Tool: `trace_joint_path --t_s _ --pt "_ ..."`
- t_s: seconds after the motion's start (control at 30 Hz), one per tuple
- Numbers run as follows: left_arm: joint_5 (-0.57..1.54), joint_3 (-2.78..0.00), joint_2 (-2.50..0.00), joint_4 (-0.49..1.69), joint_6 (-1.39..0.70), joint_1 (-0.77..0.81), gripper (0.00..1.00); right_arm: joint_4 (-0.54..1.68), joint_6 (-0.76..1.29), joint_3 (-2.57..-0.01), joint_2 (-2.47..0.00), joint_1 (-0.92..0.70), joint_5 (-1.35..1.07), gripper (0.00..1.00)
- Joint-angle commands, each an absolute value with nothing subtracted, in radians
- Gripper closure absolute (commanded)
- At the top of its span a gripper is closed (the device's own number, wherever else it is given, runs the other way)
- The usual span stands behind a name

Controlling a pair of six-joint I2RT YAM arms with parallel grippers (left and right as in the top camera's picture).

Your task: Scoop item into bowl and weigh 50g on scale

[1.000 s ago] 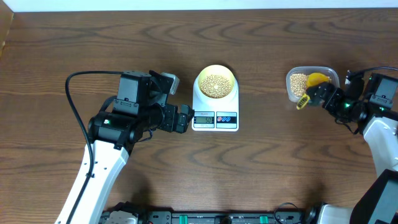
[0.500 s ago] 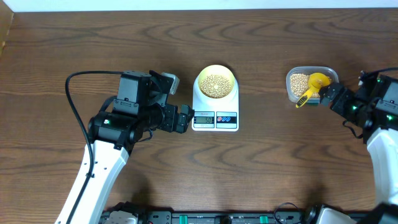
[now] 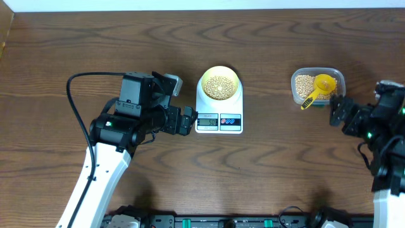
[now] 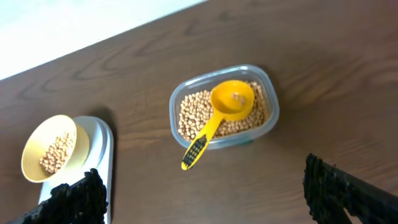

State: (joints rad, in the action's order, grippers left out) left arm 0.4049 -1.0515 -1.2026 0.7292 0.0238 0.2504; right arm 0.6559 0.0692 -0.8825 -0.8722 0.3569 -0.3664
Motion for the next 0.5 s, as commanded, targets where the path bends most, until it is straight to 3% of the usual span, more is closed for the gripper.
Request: trace_joint_path --t_s 0.0,0.47 --pt "0.399 -1.053 -1.203 0.728 0.033 0.247 0.02 0.66 0.002 -0.888 -0.85 0.361 -0.367 0.01" --pt "0.399 -1.053 -1.203 0.728 0.033 0.247 0.02 0.707 0.002 -0.888 -0.851 0.361 -0.369 0.01"
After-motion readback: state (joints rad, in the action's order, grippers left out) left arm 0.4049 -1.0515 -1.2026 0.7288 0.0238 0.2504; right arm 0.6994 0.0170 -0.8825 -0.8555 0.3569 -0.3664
